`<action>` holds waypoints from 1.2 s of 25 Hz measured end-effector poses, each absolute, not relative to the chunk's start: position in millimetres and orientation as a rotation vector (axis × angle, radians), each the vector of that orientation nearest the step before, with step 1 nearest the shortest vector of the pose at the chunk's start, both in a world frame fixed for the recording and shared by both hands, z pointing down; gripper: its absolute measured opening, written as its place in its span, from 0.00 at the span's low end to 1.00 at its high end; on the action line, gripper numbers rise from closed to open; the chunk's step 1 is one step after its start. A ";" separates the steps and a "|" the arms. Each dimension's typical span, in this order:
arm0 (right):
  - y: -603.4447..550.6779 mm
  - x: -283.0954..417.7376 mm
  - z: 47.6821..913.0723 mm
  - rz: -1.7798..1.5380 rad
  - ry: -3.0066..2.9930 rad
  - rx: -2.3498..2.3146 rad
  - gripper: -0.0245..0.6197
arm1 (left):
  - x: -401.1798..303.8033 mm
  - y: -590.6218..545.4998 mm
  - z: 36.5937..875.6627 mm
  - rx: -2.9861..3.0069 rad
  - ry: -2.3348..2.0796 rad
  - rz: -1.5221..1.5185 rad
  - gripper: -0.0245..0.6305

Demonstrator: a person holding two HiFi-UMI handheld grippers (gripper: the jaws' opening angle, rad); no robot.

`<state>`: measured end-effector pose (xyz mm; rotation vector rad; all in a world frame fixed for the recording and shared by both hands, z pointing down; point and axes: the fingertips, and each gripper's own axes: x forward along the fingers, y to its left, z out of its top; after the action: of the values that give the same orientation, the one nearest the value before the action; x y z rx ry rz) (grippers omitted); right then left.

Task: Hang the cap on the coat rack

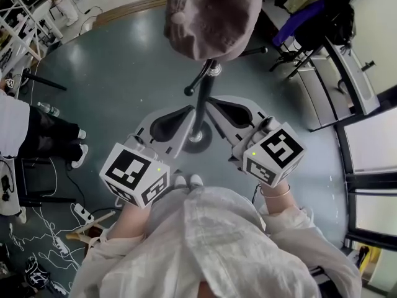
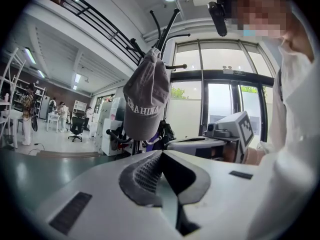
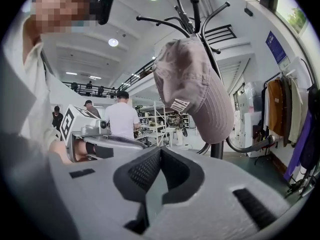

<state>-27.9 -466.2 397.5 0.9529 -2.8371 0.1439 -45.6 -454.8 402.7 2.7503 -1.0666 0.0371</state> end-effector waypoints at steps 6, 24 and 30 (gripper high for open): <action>-462.7 -29.5 401.8 0.101 -2.798 0.875 0.04 | -46.4 -456.2 403.4 2.733 -1.077 0.061 0.06; -444.0 -20.2 422.8 0.057 -2.705 0.720 0.04 | -36.2 -444.5 420.3 2.685 -1.081 0.121 0.06; -442.8 -17.5 422.5 0.048 -2.680 0.700 0.04 | -34.9 -444.8 424.4 2.676 -1.061 0.130 0.06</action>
<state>-17.5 -442.8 422.5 0.6998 -2.6796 0.0475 -34.9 -444.8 424.4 2.6756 -1.0609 0.1296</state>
